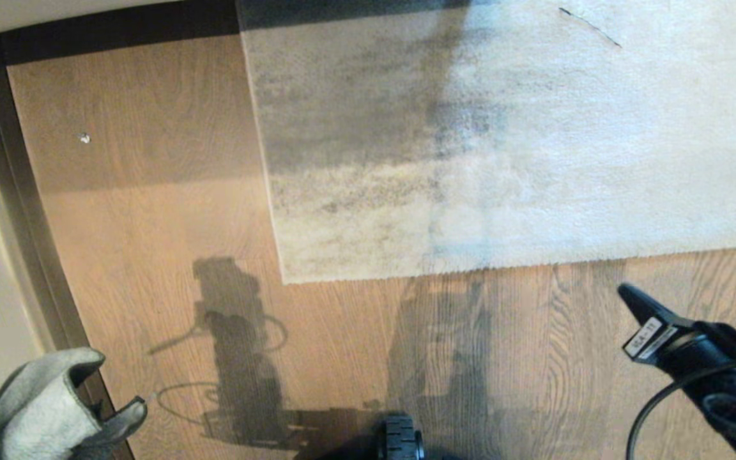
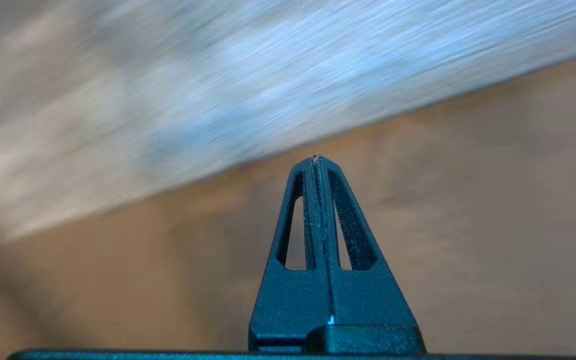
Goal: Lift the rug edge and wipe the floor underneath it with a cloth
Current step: Put down the rag
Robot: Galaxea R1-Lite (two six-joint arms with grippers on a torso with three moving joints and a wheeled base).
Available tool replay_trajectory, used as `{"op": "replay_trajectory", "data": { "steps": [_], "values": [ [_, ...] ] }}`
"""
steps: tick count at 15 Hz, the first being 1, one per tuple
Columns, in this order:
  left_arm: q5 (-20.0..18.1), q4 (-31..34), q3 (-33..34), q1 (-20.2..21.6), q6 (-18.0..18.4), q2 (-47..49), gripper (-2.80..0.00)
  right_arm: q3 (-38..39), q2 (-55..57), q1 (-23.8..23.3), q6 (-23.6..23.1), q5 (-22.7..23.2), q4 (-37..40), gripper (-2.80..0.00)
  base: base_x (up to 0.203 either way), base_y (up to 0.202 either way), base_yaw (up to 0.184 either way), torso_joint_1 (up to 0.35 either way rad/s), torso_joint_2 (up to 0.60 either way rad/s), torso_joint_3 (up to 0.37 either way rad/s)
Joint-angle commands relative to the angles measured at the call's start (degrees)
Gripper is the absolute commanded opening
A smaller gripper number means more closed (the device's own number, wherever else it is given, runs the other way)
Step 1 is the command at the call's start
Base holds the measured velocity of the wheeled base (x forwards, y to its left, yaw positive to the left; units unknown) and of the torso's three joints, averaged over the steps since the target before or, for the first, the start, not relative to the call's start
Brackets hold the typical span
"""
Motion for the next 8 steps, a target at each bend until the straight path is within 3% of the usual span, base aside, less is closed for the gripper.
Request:
{"op": "replay_trajectory", "data": {
  "steps": [1,3,8],
  "values": [
    [0.03,-0.02,0.0,0.0,-0.05,-0.02,-2.8,0.72,-5.55,-11.71,-2.51,-0.17,-2.34,-2.8,0.0,0.0,0.0,0.0,0.0,0.0],
    [0.03,-0.02,0.0,0.0,-0.05,-0.02,-2.8,0.8,-11.69,-19.34,-5.75,0.1,-1.66,-2.8,0.0,0.0,0.0,0.0,0.0,0.0],
    [0.03,-0.02,0.0,0.0,-0.05,-0.02,-2.8,0.85,-27.6,-25.16,-8.97,0.39,13.34,-2.8,0.0,0.0,0.0,0.0,0.0,0.0]
  ]
}}
